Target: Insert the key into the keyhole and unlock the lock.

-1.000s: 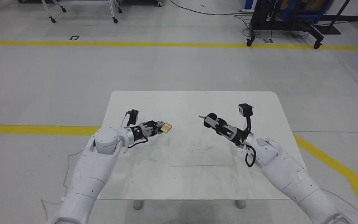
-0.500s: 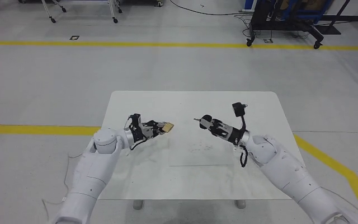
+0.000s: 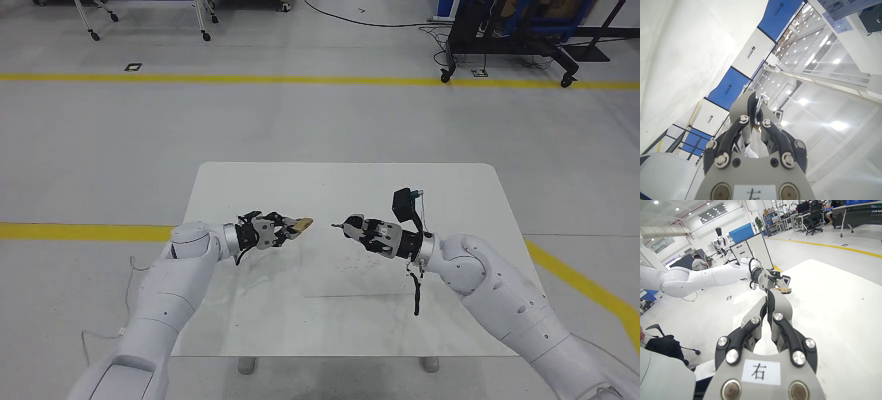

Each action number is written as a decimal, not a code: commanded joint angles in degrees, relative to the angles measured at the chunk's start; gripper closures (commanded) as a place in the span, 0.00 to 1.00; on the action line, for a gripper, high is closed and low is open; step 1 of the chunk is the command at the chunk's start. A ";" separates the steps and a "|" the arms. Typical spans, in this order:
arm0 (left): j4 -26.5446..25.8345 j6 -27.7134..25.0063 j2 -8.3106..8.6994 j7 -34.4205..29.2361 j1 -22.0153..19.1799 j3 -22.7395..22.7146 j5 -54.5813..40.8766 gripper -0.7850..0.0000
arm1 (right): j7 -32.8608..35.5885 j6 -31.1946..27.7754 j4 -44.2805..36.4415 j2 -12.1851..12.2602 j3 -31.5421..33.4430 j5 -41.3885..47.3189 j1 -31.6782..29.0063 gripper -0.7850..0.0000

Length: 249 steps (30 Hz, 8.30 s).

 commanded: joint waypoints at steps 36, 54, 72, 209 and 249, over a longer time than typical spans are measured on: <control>-14.80 15.38 3.03 0.93 3.74 2.16 5.30 1.00 | -11.77 4.88 -22.08 1.88 -2.19 -85.13 1.75 1.00; -14.35 14.85 3.45 0.87 2.38 4.52 3.89 1.00 | -16.06 3.44 -19.81 1.53 -2.70 -88.26 2.54 1.00; -14.55 12.84 3.68 5.28 1.85 5.65 2.64 1.00 | -16.36 3.69 -19.85 0.96 -2.74 -89.39 2.92 1.00; -29.57 16.46 4.86 29.58 6.89 8.82 -0.97 1.00 | 24.70 -0.65 -28.85 -8.53 -7.70 -94.72 -0.18 1.00; -37.49 -7.02 6.22 31.27 13.80 5.44 12.65 1.00 | 32.21 5.76 -15.70 -9.56 7.16 -43.88 0.08 1.00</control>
